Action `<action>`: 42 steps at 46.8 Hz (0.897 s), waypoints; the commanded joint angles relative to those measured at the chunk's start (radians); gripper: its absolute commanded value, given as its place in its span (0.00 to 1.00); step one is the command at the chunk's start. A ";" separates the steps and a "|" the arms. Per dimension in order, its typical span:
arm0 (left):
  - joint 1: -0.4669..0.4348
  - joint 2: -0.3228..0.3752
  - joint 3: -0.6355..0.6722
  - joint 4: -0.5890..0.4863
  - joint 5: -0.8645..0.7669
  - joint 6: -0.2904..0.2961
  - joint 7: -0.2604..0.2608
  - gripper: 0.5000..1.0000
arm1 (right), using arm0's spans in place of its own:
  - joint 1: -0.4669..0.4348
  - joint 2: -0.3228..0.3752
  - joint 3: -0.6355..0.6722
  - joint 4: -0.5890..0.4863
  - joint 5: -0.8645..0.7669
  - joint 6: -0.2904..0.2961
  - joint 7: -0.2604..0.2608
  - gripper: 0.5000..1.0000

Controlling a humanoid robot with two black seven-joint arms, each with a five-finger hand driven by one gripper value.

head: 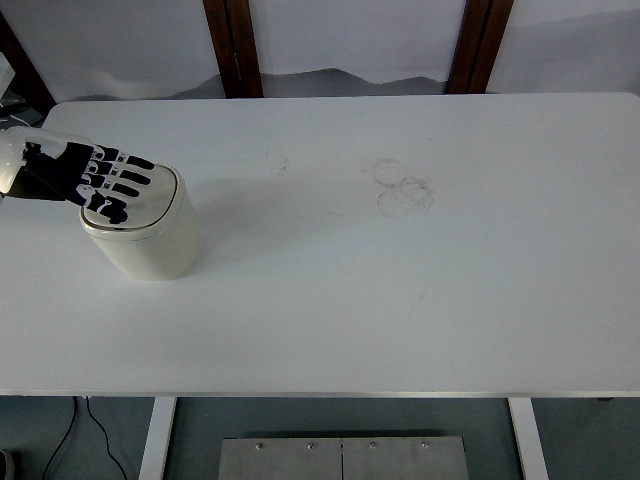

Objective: Close trash bin

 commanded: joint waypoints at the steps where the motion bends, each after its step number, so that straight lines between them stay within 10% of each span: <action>1: 0.002 0.002 0.000 0.000 0.000 0.000 0.000 1.00 | 0.000 0.000 0.000 0.000 0.000 0.000 0.000 0.99; 42: 0.006 0.010 -0.034 0.000 0.000 0.000 -0.001 1.00 | 0.000 0.000 0.000 0.000 0.000 0.000 0.000 0.99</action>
